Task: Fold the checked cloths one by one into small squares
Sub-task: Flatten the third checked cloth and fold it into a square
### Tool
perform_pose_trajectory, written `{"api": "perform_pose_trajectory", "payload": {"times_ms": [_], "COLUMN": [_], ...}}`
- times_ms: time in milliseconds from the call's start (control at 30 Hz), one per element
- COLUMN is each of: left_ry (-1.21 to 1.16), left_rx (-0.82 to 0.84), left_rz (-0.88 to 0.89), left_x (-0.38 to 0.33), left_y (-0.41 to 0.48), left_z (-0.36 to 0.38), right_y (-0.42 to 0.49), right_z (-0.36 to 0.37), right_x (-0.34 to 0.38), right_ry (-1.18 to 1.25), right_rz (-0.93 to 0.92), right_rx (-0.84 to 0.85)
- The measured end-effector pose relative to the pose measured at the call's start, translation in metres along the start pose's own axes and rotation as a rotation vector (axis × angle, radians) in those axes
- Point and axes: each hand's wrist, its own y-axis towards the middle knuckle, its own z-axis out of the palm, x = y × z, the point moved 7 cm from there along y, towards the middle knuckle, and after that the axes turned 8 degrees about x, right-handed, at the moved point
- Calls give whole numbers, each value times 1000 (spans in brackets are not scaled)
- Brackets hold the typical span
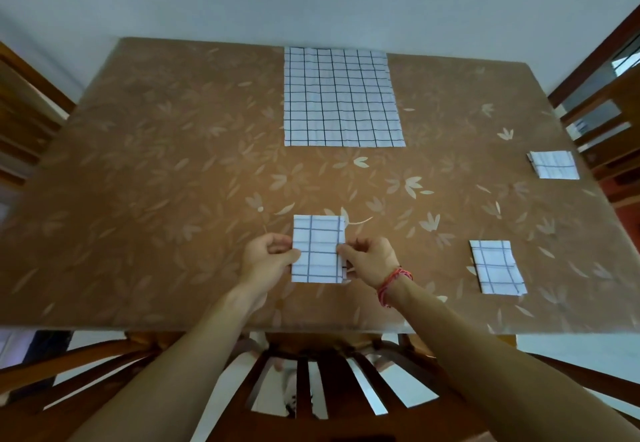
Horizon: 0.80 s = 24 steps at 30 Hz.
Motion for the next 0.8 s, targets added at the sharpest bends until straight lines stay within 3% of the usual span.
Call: {"api": "perform_pose_trajectory", "payload": {"times_ms": [333,533,800], "left_ry": [82,100,298], "left_rx": [-20,-83,-59], "left_rz": [-25,-44,-34], "left_x": [18,27,47], "left_y": [19,34,57], "left_z": [-21,-32,-40], "right_y": [18,38,62], "right_z": [20,30,53], "right_x": [-3,-15,-36], "right_ry": [32,-84,-117], "right_rz": [59,109,204], "right_rx": [-39,-99,-91]}}
